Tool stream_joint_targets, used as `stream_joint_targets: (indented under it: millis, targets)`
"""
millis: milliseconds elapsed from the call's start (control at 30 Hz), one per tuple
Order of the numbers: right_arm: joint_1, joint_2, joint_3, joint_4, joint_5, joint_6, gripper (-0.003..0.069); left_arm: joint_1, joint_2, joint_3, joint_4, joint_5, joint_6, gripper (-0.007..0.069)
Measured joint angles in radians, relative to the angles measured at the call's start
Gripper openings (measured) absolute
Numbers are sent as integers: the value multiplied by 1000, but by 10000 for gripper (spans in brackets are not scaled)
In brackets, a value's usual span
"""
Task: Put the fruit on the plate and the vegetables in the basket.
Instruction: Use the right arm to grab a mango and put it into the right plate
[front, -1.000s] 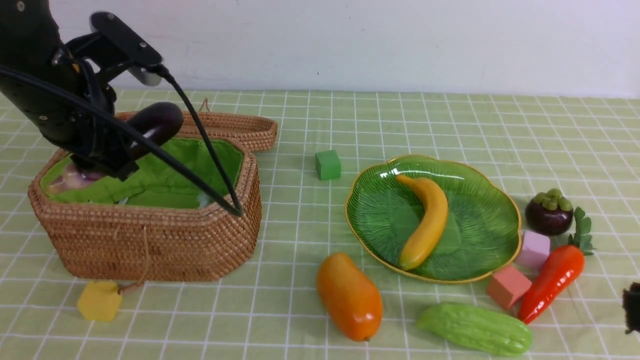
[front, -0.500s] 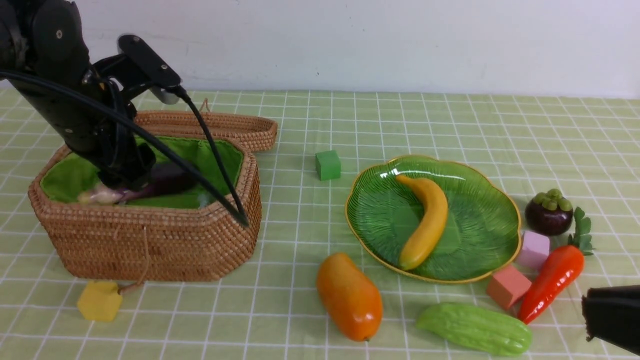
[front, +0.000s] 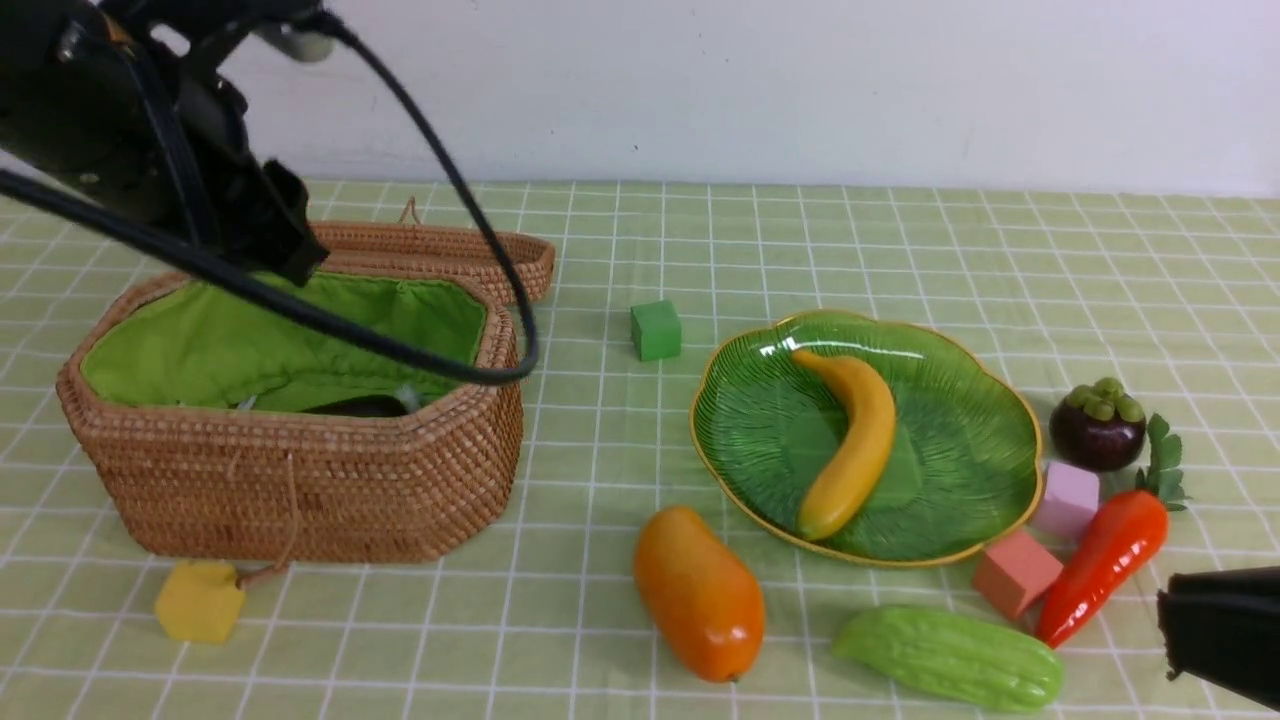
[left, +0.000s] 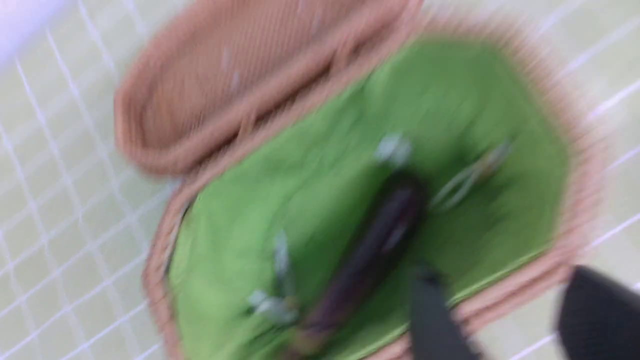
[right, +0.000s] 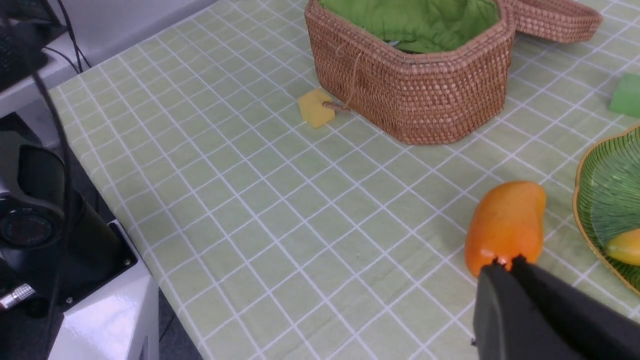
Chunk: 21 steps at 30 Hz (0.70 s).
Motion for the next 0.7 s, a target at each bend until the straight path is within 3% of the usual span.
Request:
stream_joint_targets:
  millis: [33,67,100,133,300,467,700]
  targets:
    - [0,8,0,0,0,0,21,-21,-31,0,-4,8,-38,104]
    - [0,10,0,0,0,0,21,-26,-37,0,-6,10,-46,88]
    - [0,28,0,0,0,0,21,-60,-75,0,-8,41,-93,10]
    - [0,47,-2,0,0,0,21,-86,-103,0,-8,81,-149,-13]
    - [0,138,-54,-23,39,21,21,-160,-227,109,-8,144,-263,-13]
    - [0,259,-141,-108,90,117,21,-225,-463,390,-41,17,-355,-13]
    - [20,408,-215,-220,113,236,21,-234,-727,664,-102,-139,-376,-13]
